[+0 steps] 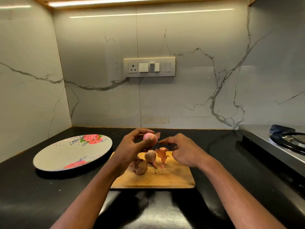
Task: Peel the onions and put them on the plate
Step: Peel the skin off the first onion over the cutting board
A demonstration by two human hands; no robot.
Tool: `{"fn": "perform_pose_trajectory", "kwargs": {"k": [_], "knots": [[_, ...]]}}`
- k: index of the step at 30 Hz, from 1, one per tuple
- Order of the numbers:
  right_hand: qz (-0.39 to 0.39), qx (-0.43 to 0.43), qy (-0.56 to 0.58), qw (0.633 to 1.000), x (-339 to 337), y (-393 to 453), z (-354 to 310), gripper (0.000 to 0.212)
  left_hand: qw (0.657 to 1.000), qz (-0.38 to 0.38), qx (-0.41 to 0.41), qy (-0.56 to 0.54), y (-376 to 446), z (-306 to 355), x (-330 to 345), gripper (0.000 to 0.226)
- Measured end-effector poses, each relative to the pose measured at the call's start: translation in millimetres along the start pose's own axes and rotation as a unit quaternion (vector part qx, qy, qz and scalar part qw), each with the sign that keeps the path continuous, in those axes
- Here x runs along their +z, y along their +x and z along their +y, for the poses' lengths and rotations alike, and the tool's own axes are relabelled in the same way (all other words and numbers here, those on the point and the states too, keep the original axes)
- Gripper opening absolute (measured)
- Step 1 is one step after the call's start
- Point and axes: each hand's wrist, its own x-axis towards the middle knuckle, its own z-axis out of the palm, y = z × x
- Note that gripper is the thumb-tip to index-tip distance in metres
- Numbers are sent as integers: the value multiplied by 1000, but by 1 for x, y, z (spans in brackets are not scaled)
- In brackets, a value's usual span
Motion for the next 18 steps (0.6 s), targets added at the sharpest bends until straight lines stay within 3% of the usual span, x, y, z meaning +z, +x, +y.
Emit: {"fn": "perform_pose_trajectory", "kwargs": {"k": [3,7,12,18], "knots": [[52,-26,64,996,-5,-3,-5,44,1000,-1,3,-7,-1,0,-1,54],[86,-34,252,963,-4,-6,-15,26,999,-11,-6,-38,0,1,-2,58],[139,-44,256,956,7,-3,-17,12,997,-45,-16,-61,-1,2,0,43],[170,-38,198,965,8,-1,-15,12,997,-46,-15,-58,0,1,1,23]]}}
